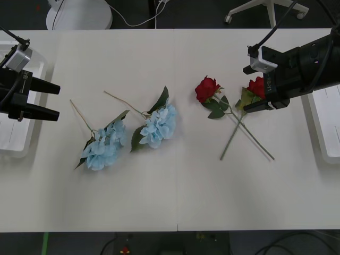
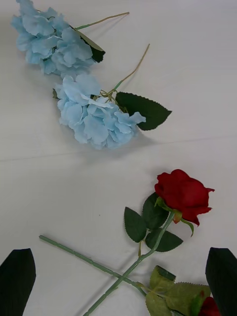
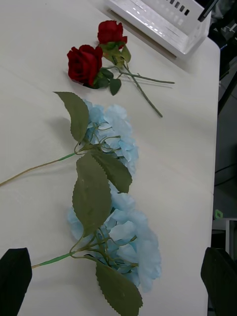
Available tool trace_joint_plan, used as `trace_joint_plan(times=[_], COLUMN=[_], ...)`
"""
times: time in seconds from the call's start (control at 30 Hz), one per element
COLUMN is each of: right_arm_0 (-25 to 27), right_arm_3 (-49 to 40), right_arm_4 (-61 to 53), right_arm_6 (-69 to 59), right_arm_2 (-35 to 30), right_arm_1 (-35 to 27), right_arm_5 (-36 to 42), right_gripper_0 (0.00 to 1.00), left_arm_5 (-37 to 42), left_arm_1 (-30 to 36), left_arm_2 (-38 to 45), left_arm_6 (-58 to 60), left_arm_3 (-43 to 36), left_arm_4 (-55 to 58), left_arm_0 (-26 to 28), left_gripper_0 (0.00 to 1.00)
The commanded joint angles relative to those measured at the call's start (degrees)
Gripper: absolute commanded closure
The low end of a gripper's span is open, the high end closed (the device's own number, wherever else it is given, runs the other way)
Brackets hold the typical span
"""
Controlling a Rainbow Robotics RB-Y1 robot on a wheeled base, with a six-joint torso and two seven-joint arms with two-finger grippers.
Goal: Put the red flowers into the right box and the blue flowers into the left box
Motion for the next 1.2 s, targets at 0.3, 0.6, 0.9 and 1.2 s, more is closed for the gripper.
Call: trace_joint_plan(times=[0.3,0.6,0.9,1.2], right_arm_0=[0.17,-5.19,-13.72,-15.30], right_arm_3=[0.98,8.19,32.18,40.45], right_arm_4=[0.42,8.77,17.82,23.80], right_arm_6=[-11.00,-48.35,-60.39,-66.02], right_arm_2=[0.49,-0.47,-0.56,-0.56], right_arm_1=[-2.83,-0.37,6.66,11.14], right_arm_5=[1.97,6.36,8.56,9.44], right_gripper_0=[0.00,0.00,0.00,0.00], left_arm_5=[-1.44,-13.40,-54.53,-97.25], left_arm_1=[-0.88,-0.97,7.12,6.94], left_arm_2=[5.96,3.14,-19.97,-37.29], left_arm_6=[-1.68,19.90,76.06,121.06], left_arm_3=[-17.87,-29.03,-33.25,-14.88], left_arm_4=[-14.97,-30.62,-67.36,-107.61], left_arm_0=[-1.70,-1.53,-1.53,-6.01], left_gripper_0=[0.00,0.00,0.00,0.00])
